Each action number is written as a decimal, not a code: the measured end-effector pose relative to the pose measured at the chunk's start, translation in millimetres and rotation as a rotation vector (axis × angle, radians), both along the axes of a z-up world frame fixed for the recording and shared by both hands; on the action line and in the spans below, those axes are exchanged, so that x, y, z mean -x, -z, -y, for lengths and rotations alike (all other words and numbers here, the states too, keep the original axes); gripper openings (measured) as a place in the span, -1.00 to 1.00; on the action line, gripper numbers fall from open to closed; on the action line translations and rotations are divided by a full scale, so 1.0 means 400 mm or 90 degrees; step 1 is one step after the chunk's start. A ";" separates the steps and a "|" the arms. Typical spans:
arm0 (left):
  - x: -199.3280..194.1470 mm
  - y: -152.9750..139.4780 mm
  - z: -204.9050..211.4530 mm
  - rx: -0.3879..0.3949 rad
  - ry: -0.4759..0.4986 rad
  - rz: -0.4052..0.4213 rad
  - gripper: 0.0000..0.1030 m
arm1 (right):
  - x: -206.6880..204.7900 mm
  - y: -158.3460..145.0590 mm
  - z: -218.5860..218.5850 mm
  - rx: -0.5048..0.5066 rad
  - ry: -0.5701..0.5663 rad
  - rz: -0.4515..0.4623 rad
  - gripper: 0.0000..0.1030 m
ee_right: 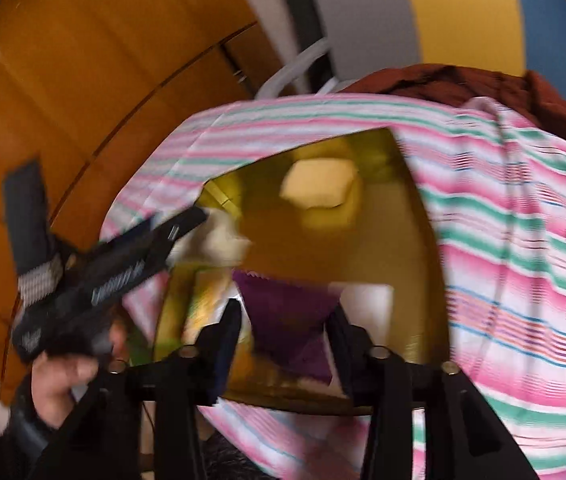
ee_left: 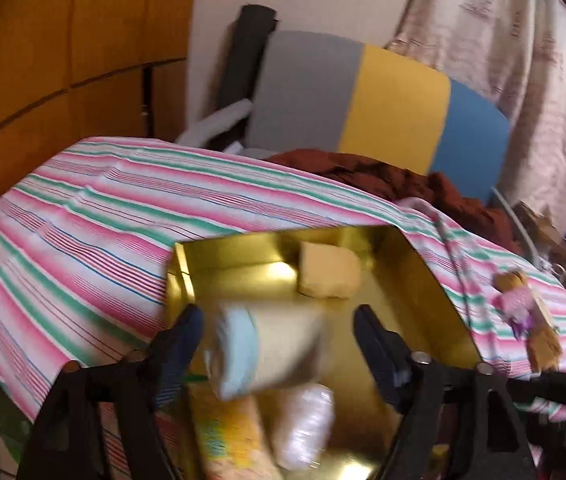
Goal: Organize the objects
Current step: 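Carry the sleeve and purple packet into the gold tray and release, then withdraw both grippers from the tray toward the remaining items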
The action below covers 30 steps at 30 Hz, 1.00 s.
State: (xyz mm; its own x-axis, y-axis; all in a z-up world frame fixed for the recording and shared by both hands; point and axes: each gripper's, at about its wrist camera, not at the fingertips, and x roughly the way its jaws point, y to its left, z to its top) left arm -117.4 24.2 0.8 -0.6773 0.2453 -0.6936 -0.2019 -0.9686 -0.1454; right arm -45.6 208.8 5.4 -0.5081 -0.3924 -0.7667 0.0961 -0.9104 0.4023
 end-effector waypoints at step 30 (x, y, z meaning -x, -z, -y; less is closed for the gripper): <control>-0.170 0.020 -0.019 0.027 -0.019 -0.001 0.63 | -0.095 -0.004 0.018 -0.190 0.093 -0.081 0.99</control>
State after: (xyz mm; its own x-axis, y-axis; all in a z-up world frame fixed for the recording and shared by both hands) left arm -49.4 31.8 -7.2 -0.6852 0.1960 -0.7015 -0.1732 -0.9793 -0.1044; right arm -7.8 201.7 7.0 -0.6417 -0.0767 -0.7631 -0.0118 -0.9939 0.1098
